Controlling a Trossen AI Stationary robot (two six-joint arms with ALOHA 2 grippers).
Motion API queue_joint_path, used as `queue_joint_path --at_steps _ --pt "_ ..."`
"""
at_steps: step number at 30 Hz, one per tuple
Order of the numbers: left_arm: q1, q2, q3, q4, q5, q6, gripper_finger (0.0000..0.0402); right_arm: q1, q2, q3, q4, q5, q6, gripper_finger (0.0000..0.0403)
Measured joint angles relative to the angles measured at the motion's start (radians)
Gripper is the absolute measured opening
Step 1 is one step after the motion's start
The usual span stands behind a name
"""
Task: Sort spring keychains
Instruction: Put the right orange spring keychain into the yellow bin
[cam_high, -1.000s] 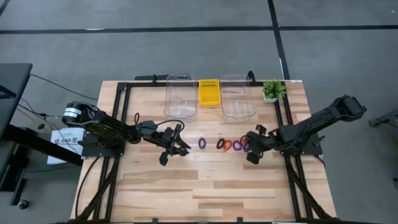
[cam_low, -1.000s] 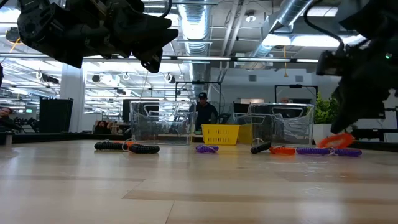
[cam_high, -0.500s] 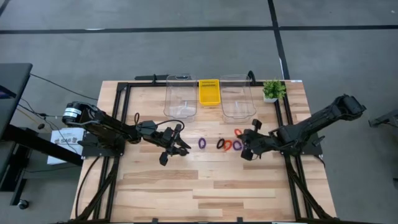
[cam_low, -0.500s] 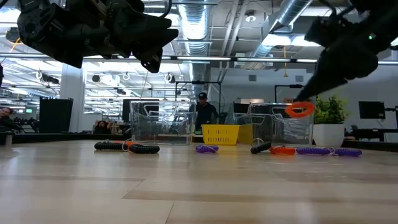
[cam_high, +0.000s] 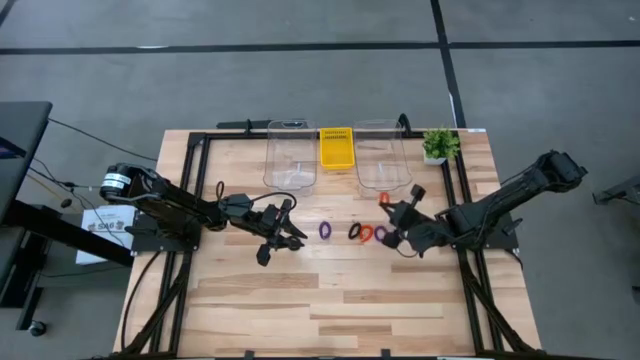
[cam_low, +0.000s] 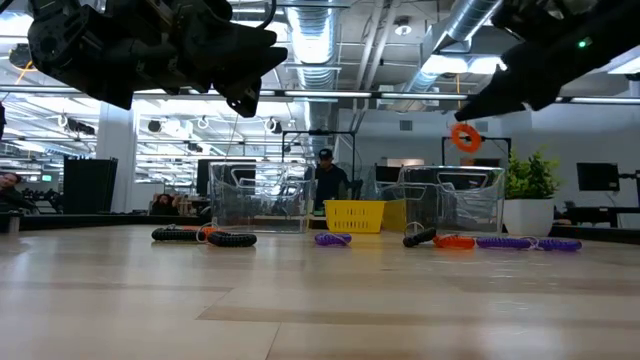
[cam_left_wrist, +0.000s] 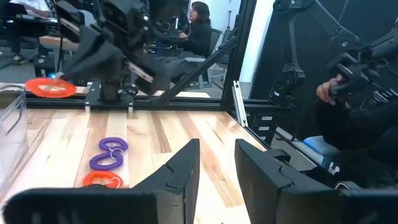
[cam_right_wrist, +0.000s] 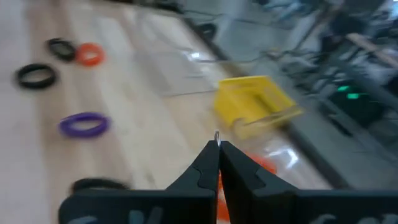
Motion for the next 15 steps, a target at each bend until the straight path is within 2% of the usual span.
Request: queue_joint_path --at_steps 4,10,13,15 --pt "0.000 0.000 0.000 0.000 -0.001 0.000 0.0099 -0.040 0.000 0.000 0.008 0.045 -0.002 0.0001" --pt "0.000 0.000 0.000 0.000 -0.046 0.000 0.0099 -0.173 0.000 0.000 0.097 0.043 -0.125 0.0001" --pt "0.000 0.000 0.000 -0.002 -0.052 0.000 0.0099 -0.252 0.000 0.000 0.166 -0.003 -0.184 0.0001" --pt "0.000 0.000 0.000 -0.003 -0.051 0.000 0.0099 -0.307 0.000 0.000 0.218 -0.076 -0.228 0.0001"
